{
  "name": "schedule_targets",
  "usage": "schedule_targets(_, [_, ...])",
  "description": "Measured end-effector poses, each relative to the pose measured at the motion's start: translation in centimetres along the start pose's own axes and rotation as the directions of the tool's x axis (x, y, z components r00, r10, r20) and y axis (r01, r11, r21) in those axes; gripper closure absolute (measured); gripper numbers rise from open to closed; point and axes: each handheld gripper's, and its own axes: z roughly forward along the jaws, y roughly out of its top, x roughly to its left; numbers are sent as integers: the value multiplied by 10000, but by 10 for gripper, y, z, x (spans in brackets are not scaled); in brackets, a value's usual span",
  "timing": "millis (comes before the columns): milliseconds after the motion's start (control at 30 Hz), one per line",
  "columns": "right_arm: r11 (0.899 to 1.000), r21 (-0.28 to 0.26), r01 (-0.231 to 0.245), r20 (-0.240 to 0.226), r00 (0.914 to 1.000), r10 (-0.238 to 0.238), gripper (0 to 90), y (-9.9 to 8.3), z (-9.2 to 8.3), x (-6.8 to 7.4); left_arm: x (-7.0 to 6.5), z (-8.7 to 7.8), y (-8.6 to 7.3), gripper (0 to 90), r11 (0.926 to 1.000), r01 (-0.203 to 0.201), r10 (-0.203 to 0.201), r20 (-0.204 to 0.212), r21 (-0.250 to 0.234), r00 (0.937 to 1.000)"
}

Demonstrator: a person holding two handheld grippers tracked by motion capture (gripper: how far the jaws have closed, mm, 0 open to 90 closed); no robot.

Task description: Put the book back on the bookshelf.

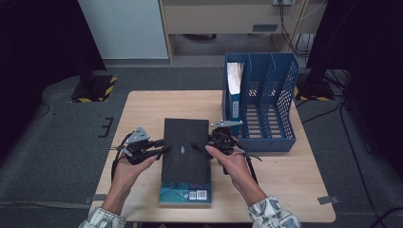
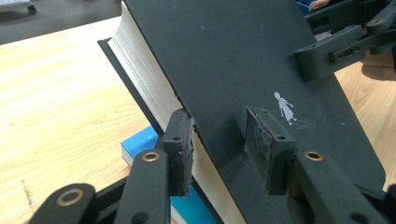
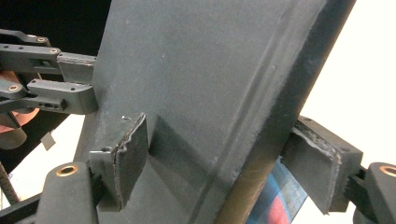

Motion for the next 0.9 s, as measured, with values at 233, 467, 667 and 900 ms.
schedule_targets(233, [9994, -330, 100, 74, 9999, -98, 262, 10, 1, -3, 4, 4, 14, 618, 9986, -520, 522, -434, 42, 9977])
schedule_targets(467, [9974, -641, 324, 432, 9986, -297, 285, 29, 5, -13, 16, 17, 28, 639, 9984, -521, 504, -788, -196, 9956])
schedule_targets(667, [9972, -659, 348, 506, 9982, -315, 285, 40, 11, -22, 24, 23, 34, 645, 9989, -424, 409, -830, -173, 9957])
schedule_targets(900, [9972, -689, 303, 489, 9984, -270, 286, 47, 15, -27, 30, 28, 41, 650, 9990, -417, 401, -915, -161, 9950])
